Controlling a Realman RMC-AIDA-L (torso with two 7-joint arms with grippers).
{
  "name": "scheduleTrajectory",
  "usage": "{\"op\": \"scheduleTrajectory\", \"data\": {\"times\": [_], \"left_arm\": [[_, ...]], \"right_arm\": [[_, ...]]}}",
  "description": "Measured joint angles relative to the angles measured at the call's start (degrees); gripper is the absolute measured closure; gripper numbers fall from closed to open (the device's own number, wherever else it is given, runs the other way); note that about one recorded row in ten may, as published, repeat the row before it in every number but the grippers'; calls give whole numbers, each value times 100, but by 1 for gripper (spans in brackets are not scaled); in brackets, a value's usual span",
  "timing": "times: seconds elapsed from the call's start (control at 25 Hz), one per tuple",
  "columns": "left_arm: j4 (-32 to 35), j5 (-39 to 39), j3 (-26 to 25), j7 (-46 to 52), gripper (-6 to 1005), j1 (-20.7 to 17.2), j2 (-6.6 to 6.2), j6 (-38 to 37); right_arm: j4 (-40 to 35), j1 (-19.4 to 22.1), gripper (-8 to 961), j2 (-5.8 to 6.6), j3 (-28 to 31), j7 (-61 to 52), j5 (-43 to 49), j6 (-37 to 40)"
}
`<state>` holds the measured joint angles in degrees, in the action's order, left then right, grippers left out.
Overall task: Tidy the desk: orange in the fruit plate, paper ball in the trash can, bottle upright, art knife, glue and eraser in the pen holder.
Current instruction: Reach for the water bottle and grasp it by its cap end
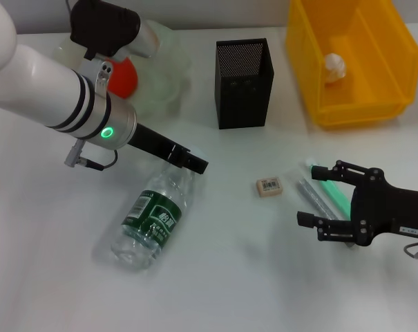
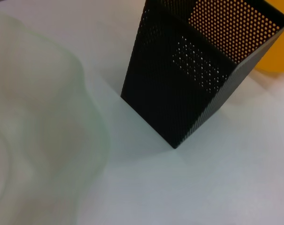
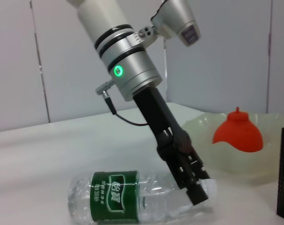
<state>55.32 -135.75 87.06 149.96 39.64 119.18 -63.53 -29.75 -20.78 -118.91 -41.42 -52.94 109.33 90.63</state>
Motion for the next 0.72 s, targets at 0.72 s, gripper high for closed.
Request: {"op": "scheduleTrajectory", "data": {"times": [0.72], "left_arm": [[-17, 68, 239, 45, 239, 9, 0, 92]], "right_arm": [[230, 39, 108, -19, 237, 298, -68, 72]]}}
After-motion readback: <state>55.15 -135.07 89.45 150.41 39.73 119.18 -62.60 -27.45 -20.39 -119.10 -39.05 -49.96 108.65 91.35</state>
